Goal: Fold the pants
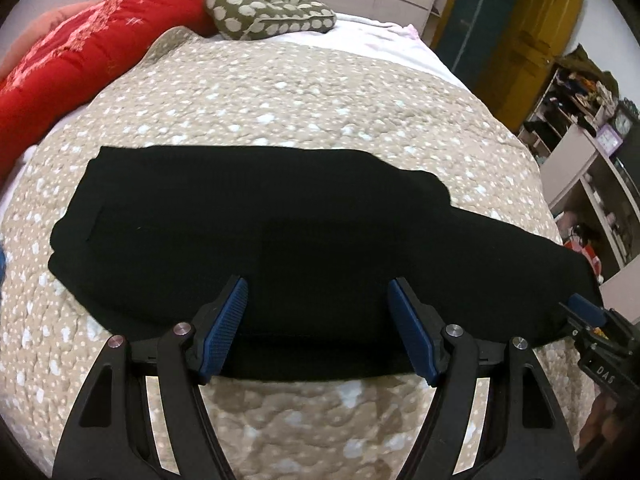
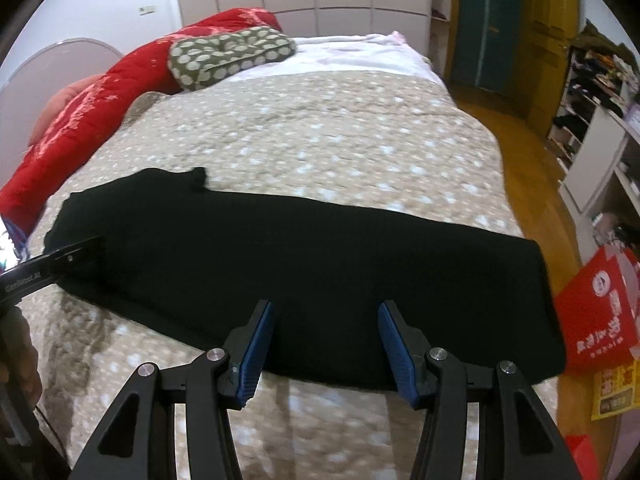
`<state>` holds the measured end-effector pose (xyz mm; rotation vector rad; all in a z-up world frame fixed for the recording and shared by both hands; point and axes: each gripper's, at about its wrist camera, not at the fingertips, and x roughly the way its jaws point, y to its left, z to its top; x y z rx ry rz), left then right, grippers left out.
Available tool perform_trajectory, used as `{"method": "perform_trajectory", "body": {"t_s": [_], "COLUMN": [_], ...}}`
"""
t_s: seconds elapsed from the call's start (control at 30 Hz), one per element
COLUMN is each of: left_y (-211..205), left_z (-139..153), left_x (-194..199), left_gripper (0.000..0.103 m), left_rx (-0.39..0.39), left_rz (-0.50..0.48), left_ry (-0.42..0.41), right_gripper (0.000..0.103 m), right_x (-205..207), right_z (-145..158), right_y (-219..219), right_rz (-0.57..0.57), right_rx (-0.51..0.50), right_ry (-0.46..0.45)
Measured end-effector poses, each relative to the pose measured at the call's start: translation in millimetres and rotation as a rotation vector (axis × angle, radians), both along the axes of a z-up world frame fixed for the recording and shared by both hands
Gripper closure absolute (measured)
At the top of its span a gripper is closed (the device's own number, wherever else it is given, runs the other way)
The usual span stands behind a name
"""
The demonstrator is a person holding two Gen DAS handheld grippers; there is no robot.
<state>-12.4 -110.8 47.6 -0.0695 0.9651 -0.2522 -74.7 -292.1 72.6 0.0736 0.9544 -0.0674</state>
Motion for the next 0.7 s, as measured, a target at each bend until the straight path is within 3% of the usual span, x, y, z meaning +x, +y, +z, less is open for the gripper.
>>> {"method": "perform_trajectory", "body": {"t_s": [0.23,0.47,0.7], "left_y": [-25,-59,-64], "left_z": [6,-7,-11], "left_x": [-2,0,-3], "left_gripper": [0.03,0.03,0.03], "left_rx": [-0.033,0.028,0.068], "left_rz": [-0.054,-0.108,-0.127], "left_ry": [-0.012,-0.025,-0.05], "right_gripper": [0.051,0.051,0.05], "right_x": [-9,-18,-19], "right_z": [-1,-11,-13], "right_y": [-22,-50,-47], "right_rz": [-0.035,-0.098,-0.085], "right_rx": [0.011,0.059,0.024], "right_ry": [0.003,0.016,0.006]}}
